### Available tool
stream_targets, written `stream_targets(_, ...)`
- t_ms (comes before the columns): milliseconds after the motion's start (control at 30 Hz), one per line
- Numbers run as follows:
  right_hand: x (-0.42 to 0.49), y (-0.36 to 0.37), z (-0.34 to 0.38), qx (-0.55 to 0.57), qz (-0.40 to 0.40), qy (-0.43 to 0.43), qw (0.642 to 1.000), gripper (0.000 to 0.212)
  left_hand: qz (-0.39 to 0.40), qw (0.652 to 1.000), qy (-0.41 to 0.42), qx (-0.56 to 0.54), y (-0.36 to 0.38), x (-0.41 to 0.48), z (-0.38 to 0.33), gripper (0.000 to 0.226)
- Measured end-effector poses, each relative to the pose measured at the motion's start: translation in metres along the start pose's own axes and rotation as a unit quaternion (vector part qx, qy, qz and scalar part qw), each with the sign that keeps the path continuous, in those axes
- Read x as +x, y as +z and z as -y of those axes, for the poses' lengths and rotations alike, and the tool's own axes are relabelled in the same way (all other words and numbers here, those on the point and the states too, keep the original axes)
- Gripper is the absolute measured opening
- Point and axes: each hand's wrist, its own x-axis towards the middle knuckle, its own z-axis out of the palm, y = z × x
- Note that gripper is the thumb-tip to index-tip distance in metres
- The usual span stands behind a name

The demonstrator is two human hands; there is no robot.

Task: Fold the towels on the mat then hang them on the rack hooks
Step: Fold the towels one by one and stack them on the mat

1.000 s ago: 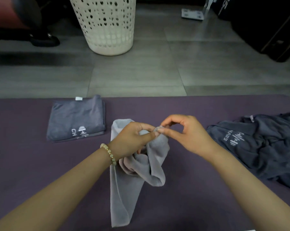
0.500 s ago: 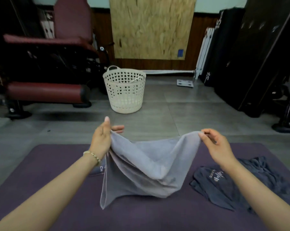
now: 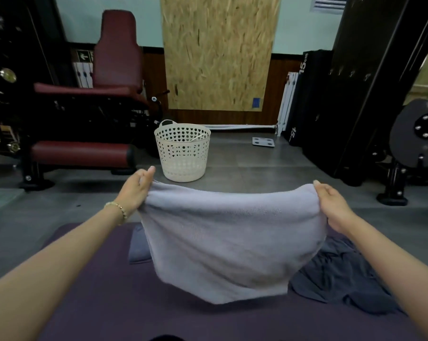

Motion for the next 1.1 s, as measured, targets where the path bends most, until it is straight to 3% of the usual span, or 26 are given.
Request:
stream_targets(167,-0.018,-0.011,0.019,-0.074,0.211,0.01,0.975,0.067,0.143,0.988,0.037,0.054,-0.032,-0.007,0.0,0.016)
stream_targets(233,-0.017,-0.012,0.018,-0.124,0.275,0.042,0.952,0.07,0.216,0.97,0.029,0.107,-0.045,-0.009,0.002,0.018)
stream_targets(300,-0.016,-0.009,0.015,-0.17,0.315,0.043,0.933,0.068,0.273,0.949,0.008,0.158,-0.051,-0.011,0.005,0.034)
stream_targets(367,-0.015,-0.003,0.01,-0.175,0.303,0.012,0.937,0.068,0.266,0.952,-0.003,0.151,-0.05,-0.013,0.008,0.044)
stream_targets(533,-0.009,0.017,-0.006,-0.127,0.223,-0.05,0.965,0.022,0.168,0.985,-0.036,0.022,-0.026,-0.02,0.016,0.023)
stream_targets(733,-0.013,0.04,-0.025,-0.123,0.247,-0.029,0.961,0.033,0.156,0.984,-0.088,-0.023,0.012,-0.027,0.021,0.031)
stream_targets(833,-0.017,0.043,-0.036,-0.03,0.297,0.033,0.954,0.04,0.213,0.961,-0.15,-0.098,0.027,-0.029,0.021,0.036)
stream_targets(967,-0.008,0.045,-0.05,0.017,0.325,0.082,0.942,0.066,0.265,0.924,-0.187,-0.203,0.044,-0.02,0.031,0.033)
stream_targets(1033,0.004,0.048,-0.059,0.022,0.321,0.095,0.942,0.063,0.259,0.915,-0.205,-0.234,0.056,-0.011,0.041,0.031)
stream_targets(1100,0.019,0.054,-0.072,0.016,0.313,0.113,0.943,0.043,0.244,0.911,-0.223,-0.247,0.071,0.0,0.052,0.029)
